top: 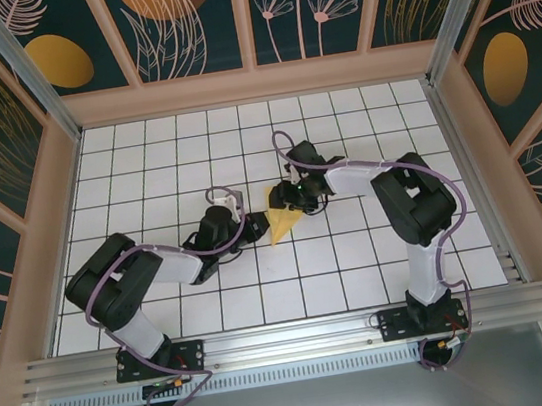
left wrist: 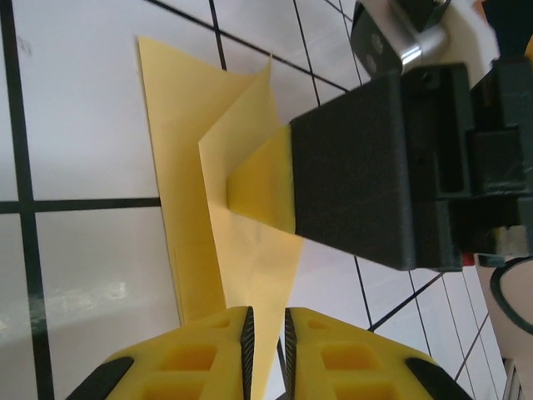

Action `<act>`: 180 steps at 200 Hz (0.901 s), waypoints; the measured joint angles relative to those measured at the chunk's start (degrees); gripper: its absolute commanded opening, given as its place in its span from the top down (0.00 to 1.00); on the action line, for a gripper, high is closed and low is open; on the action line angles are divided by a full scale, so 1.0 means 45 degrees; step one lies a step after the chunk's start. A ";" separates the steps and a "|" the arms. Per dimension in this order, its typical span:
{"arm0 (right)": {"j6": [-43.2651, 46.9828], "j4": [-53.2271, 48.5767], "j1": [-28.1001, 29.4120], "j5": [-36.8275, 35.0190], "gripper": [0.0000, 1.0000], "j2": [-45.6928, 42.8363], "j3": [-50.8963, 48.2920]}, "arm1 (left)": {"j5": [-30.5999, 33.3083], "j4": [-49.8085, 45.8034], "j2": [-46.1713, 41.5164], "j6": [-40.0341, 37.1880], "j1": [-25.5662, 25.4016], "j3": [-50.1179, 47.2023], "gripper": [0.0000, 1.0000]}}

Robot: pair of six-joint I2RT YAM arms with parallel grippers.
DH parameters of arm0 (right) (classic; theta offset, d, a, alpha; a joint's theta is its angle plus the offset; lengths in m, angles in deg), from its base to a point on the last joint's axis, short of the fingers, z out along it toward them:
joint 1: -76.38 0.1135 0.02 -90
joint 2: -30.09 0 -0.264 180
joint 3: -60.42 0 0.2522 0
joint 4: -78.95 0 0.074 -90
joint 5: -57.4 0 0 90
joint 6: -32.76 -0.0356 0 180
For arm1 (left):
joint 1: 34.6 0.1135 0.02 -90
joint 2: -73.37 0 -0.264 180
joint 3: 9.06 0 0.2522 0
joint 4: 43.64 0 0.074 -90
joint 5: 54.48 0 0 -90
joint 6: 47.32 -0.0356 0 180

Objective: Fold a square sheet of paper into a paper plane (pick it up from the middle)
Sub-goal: Fourth fold the wing at the center of the table.

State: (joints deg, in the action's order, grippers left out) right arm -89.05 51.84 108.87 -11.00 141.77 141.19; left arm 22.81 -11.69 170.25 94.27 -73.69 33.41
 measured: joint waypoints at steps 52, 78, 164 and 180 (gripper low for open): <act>0.0000 -0.0379 0.0053 -0.0092 0.35 0.0180 0.0316 | -0.0748 0.0180 0.0903 0.0039 0.0000 0.0505 0.83; 0.0000 -0.0486 0.0068 -0.0087 0.35 0.0248 0.0408 | -0.0879 0.0165 0.1127 0.0039 0.0000 0.0782 0.86; 0.0165 -0.0359 0.0029 0.0112 0.37 0.0121 0.0277 | -0.0738 -0.0432 0.1778 0.0049 0.0024 0.1282 0.93; 0.0296 -0.0185 -0.0010 0.0223 0.37 0.0024 0.0146 | -0.0714 -0.0559 0.1875 0.0053 0.0024 0.1302 0.94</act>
State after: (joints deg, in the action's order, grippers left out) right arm -87.72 51.01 108.82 -9.99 141.88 141.84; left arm 19.60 -14.20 178.69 94.51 -73.58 39.27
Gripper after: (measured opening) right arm 0.631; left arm 0.072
